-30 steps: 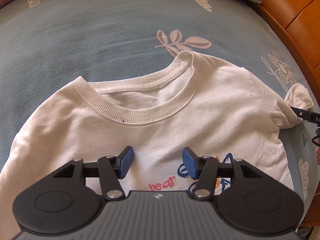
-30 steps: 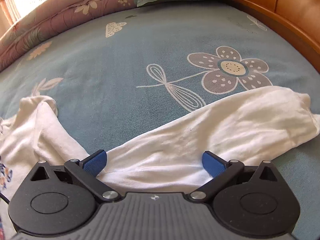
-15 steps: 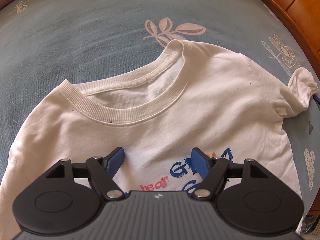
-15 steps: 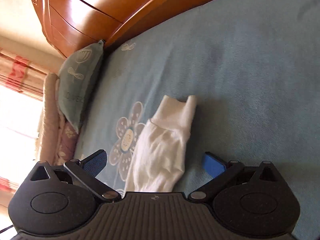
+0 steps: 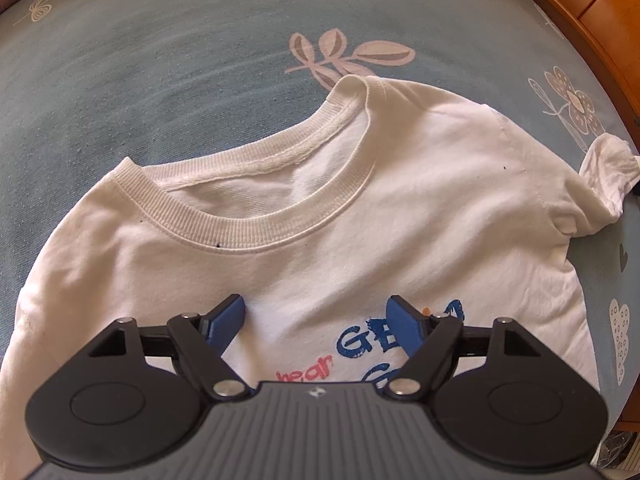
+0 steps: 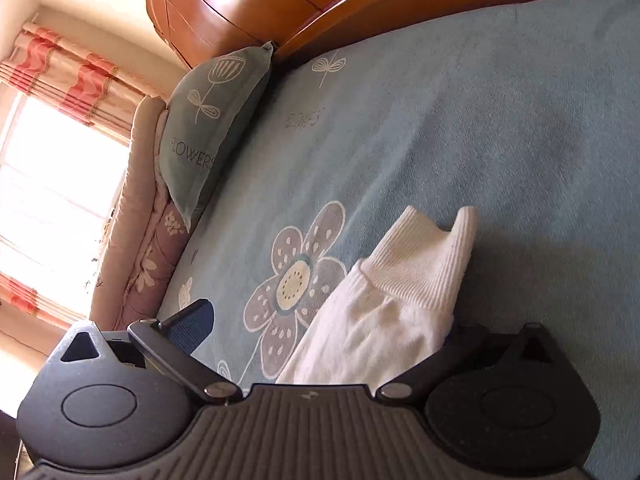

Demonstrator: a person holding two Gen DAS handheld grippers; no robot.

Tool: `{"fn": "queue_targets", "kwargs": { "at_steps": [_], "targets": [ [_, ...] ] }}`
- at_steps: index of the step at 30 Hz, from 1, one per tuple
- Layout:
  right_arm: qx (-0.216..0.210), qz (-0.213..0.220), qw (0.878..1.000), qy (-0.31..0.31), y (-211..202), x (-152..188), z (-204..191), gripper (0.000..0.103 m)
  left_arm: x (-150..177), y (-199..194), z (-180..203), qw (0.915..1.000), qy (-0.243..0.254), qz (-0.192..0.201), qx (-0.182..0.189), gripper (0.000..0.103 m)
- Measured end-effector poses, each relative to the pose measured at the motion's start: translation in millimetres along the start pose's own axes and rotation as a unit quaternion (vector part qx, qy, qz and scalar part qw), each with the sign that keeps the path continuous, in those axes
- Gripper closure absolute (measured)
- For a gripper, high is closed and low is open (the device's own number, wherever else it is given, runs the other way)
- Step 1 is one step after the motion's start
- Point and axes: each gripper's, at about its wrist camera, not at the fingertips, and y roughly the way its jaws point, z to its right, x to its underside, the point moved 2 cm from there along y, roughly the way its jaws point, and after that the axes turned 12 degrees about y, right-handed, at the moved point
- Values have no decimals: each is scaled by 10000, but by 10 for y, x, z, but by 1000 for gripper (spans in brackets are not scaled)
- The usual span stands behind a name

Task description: Fold clothes

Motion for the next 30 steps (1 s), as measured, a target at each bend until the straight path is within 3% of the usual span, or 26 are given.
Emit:
{"fn": "queue_targets", "kwargs": {
  "at_steps": [2, 4, 6, 7, 9, 15, 23, 27, 30],
  "targets": [
    [55, 5, 10000, 11, -14, -16, 12, 6, 16, -25, -24, 10000, -55, 20, 7, 26],
    [250, 81, 9996, -77, -80, 38, 49, 23, 20, -37, -40, 9999, -142, 51, 15, 26],
    [412, 154, 9990, 4, -132, 49, 123, 51, 12, -33, -39, 9999, -150, 62, 20, 26],
    [489, 190, 9986, 61, -157, 49, 163, 57, 13, -34, -38, 9999, -142, 68, 24, 26],
    [702, 207, 9973, 91, -158, 28, 202, 84, 24, -41, -39, 9999, -122, 84, 34, 26],
    [1265, 213, 9881, -846, -131, 71, -154, 87, 3, -59, -1, 9999, -157, 51, 31, 26],
    [922, 935, 9724, -1929, -554, -140, -949, 87, -15, -61, -42, 9996, -250, 48, 91, 26],
    [1122, 1086, 9688, -1924, -750, -237, -940, 86, 15, -83, -45, 9994, -308, 105, 100, 26],
    [1690, 1071, 9619, -1865, -766, -174, -685, 86, 39, -101, -48, 9993, -317, 139, 106, 26]
  ]
}}
